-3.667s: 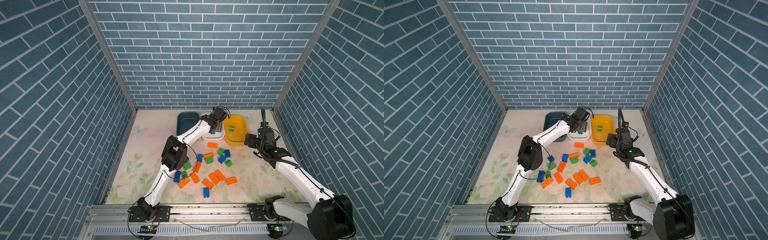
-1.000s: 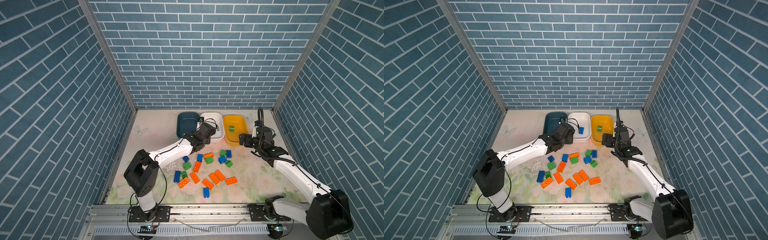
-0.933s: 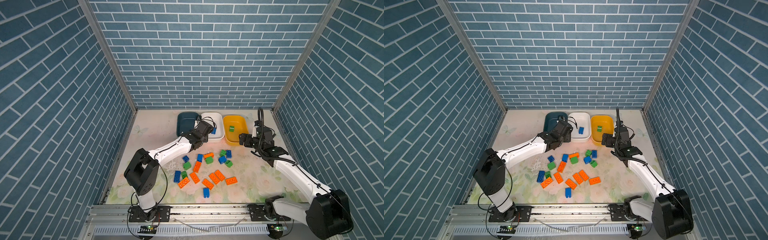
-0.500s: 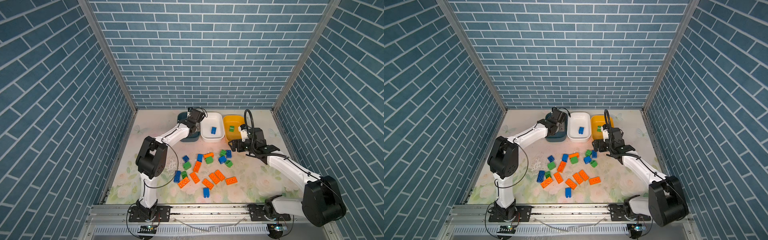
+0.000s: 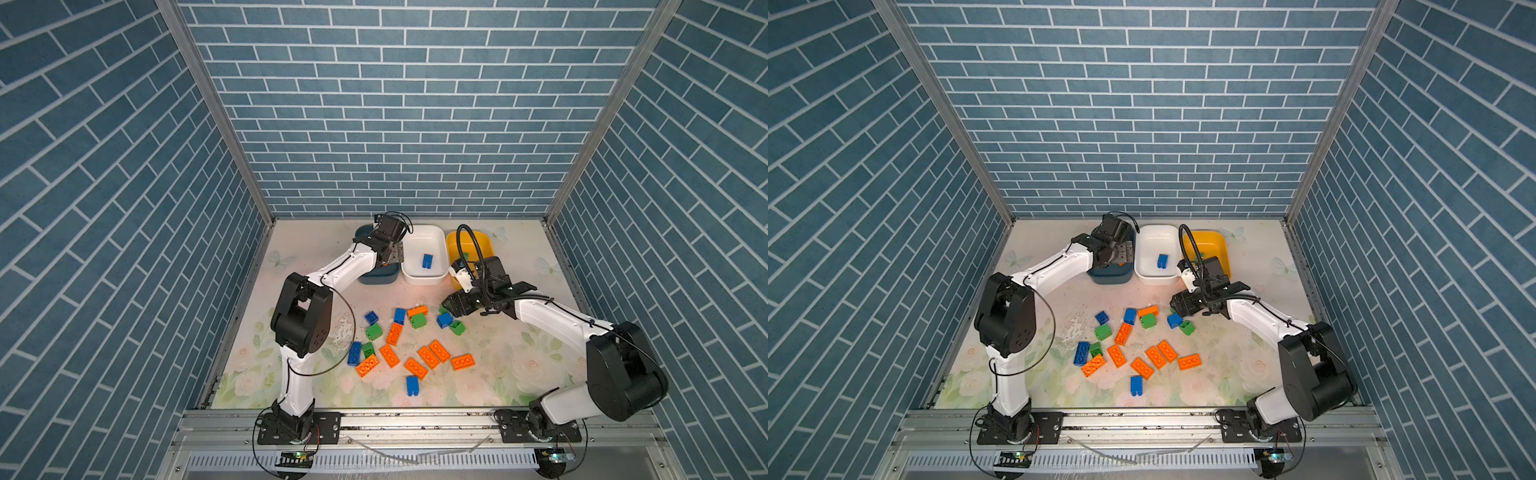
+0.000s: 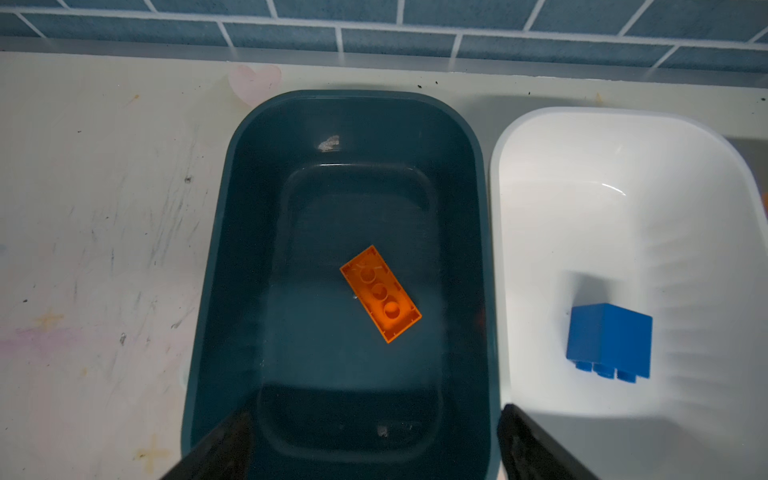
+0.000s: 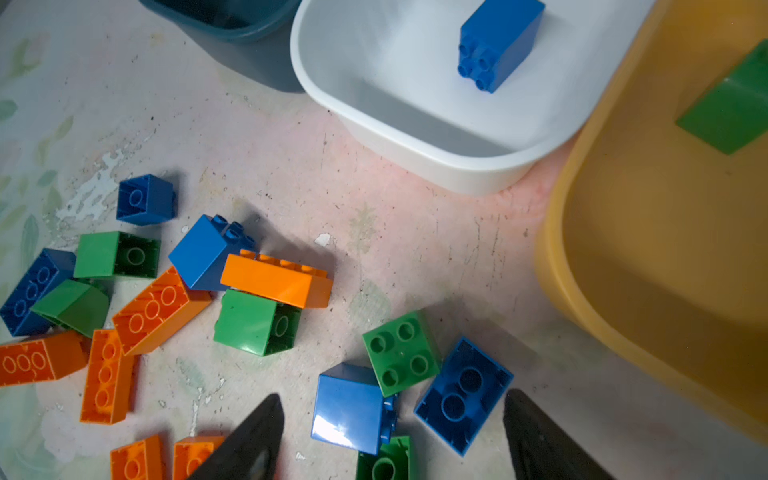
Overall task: Sort the legos into containers by color
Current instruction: 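Drop the orange brick in the teal tub while the right gripper grasps a green brick, then lift the green brick toward the yellow tub with the right gripper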
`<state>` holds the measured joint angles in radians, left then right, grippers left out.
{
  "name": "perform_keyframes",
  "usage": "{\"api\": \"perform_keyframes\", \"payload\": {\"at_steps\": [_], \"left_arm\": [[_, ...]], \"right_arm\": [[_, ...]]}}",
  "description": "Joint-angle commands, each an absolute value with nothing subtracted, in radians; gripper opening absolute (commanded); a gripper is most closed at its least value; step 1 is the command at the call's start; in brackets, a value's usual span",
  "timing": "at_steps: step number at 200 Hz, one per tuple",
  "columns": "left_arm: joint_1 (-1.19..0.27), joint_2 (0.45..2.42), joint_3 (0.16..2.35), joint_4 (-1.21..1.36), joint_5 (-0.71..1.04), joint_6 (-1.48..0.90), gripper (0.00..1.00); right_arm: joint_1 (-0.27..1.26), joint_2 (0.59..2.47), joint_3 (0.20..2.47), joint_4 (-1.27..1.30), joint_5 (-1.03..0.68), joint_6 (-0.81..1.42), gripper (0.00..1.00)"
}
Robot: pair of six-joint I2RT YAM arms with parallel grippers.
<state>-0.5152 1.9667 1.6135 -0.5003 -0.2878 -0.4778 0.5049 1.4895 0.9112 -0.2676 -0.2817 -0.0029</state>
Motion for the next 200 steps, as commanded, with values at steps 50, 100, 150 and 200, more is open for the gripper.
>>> {"api": "perform_keyframes", "payload": {"at_steps": [50,100,150,200], "left_arm": [[-0.513,1.730,1.356,-0.378,-0.282,-0.494,0.99],[-0.513,1.657,1.262,-0.358,-0.284,-0.510,0.99],[-0.512,1.643,1.238,-0.349,-0.271,-0.518,0.99],[-0.513,1.626,1.208,-0.313,-0.234,-0.518,0.99]], "right_arm": [[0.572,1.668,1.096,-0.433,-0.214,-0.198,0.70],[0.594,1.755,1.165,-0.496,-0.133,-0.225,0.60],[0.612,1.798,1.183,-0.505,-0.094,-0.222,0.50],[0.614,1.798,1.187,-0.522,-0.094,-0.231,0.35]]}}
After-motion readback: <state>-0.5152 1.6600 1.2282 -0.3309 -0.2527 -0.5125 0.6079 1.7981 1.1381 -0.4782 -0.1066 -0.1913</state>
